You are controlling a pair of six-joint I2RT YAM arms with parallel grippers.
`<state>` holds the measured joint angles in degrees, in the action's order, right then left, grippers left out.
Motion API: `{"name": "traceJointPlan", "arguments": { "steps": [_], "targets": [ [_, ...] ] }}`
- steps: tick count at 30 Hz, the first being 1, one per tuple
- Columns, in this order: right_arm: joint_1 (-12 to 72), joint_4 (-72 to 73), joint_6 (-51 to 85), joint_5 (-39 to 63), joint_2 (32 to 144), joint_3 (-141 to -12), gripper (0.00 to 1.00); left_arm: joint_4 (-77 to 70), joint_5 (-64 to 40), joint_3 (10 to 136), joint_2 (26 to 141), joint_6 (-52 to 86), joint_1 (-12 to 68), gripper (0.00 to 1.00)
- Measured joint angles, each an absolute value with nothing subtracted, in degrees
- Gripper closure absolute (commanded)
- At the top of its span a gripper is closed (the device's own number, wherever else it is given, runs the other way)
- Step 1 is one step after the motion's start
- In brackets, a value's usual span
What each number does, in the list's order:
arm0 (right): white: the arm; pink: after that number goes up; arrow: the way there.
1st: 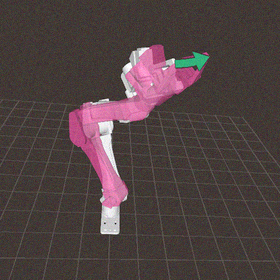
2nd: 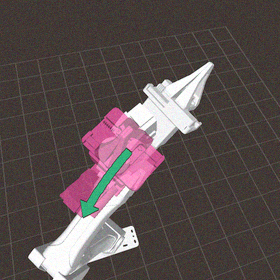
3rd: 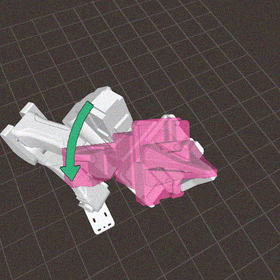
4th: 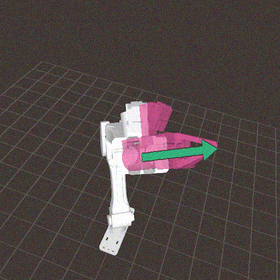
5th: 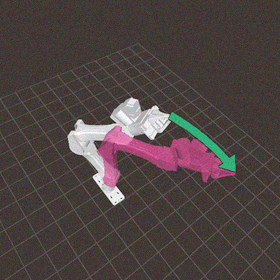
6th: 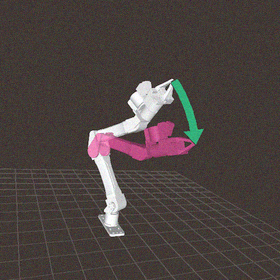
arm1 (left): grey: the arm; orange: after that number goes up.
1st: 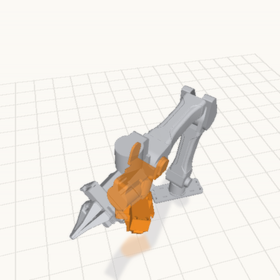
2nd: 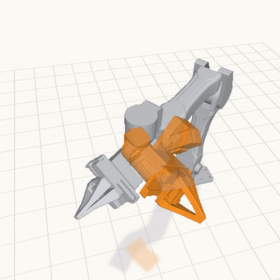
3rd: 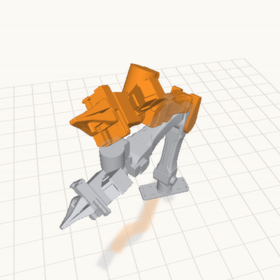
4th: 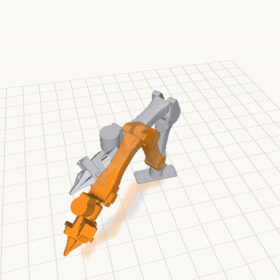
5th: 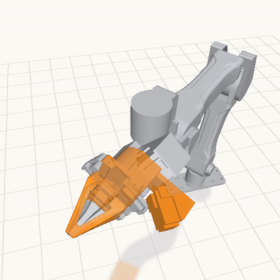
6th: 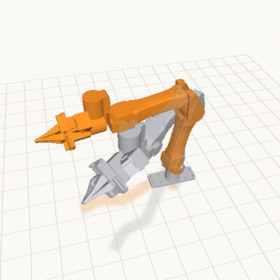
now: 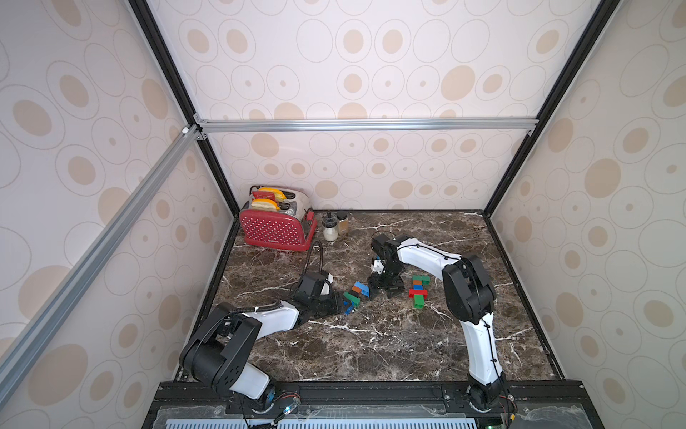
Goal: Assemble the letter f with lego
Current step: Place the lego brick at the center of the board, then reset both arms
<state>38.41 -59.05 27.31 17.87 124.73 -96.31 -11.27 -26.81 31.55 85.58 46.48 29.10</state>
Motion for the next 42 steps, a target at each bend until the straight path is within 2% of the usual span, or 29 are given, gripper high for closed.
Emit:
{"name": "traceJointPlan", "arguments": {
  "steps": [17,21,26,28,29,30,31,32,38,42],
  "targets": [
    [38.4,-59.6,24.0,18.3,126.8,-102.0,0.24,-13.2,-26.6,30.3,85.3,48.8,34.3,0.47],
    [38.4,-60.1,23.2,17.9,126.7,-101.7,0.24,-12.1,-25.4,30.3,84.9,48.9,34.7,0.43],
    [38.4,-61.3,23.0,16.8,123.0,-98.0,0.24,-4.9,-22.7,30.3,79.3,47.9,34.2,0.36],
    [38.3,-62.0,23.0,16.2,119.7,-96.5,0.23,-0.6,-21.0,30.4,75.8,47.1,33.4,0.30],
    [38.1,-62.4,22.9,15.8,117.7,-95.9,0.22,1.9,-20.0,30.6,74.0,46.6,33.0,0.24],
    [38.0,-62.7,22.9,15.4,115.5,-95.6,0.21,4.8,-18.8,31.1,72.3,45.9,32.4,0.14],
    [37.7,-62.9,22.7,14.8,113.3,-95.3,0.14,7.5,-17.8,31.7,71.0,45.4,31.9,0.01],
    [37.3,-62.8,22.8,14.1,110.7,-94.8,0.00,10.9,-16.6,32.9,69.5,44.5,31.0,0.01],
    [29.8,-62.6,20.4,8.1,95.9,-90.7,0.00,27.7,-8.4,44.8,66.2,39.0,23.6,0.01],
    [23.1,-59.4,19.2,-0.1,88.1,-83.7,0.00,29.3,0.6,48.8,64.7,34.6,16.2,0.01]
  ]
}}
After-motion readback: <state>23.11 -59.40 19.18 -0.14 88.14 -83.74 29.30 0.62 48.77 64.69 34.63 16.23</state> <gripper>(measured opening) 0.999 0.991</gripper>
